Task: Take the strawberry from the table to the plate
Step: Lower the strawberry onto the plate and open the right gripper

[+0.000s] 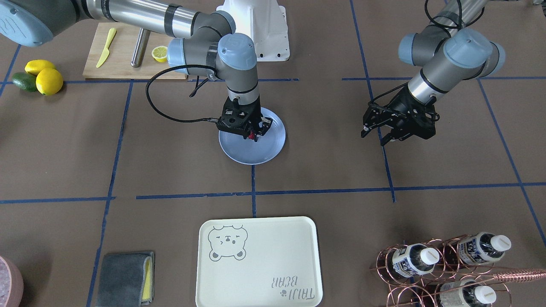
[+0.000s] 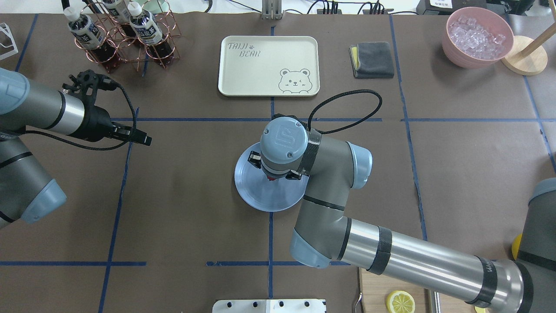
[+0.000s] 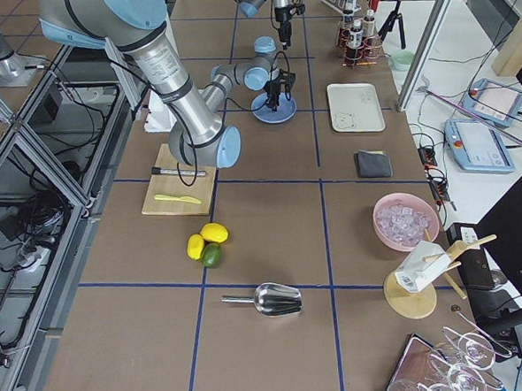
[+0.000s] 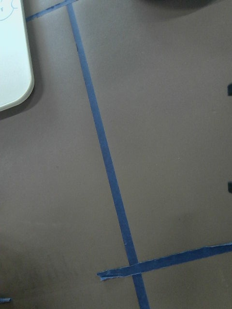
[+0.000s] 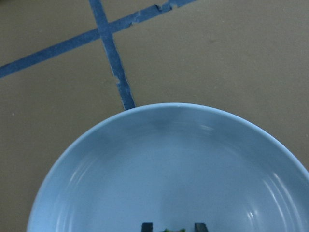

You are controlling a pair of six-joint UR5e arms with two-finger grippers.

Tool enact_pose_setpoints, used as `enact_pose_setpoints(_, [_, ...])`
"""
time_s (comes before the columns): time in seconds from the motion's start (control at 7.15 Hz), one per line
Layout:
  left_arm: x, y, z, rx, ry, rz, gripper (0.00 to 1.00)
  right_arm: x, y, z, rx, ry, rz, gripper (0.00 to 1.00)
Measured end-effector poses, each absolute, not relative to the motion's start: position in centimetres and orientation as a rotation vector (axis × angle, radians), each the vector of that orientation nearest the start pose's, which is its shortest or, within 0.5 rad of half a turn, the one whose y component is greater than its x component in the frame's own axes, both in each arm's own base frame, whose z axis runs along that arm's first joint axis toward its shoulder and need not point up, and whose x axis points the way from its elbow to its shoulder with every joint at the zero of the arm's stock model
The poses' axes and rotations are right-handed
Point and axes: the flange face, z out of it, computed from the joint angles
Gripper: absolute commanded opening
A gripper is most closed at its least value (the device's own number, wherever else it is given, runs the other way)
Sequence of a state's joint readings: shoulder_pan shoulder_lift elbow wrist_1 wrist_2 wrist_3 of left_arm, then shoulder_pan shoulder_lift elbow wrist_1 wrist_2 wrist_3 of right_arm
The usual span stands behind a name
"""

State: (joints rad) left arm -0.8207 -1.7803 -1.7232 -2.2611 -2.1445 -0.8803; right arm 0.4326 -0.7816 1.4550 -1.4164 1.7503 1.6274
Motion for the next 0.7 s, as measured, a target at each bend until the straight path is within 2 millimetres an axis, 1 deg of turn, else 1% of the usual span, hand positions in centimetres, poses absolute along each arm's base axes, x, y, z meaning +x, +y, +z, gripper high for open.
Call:
enact_pose_setpoints(0.42, [33.53, -47.63, 39.45, 0.322, 1.097, 0.185, 0.68, -63.23, -41.75, 21.14, -0.013, -0.844, 0.382, 0.0])
enact_pose_setpoints(0.56, [33.49, -47.64, 39.43, 0.322, 1.097, 0.185, 0.68, -63.33, -41.62, 21.22, -0.014, -0.842, 0.38, 0.03])
enact_pose_setpoints(0.7, [33.46, -47.65, 39.4, 0.323, 1.097, 0.185, 0.68, -63.43, -41.47, 21.34, -0.015, -0.84, 0.378, 0.39])
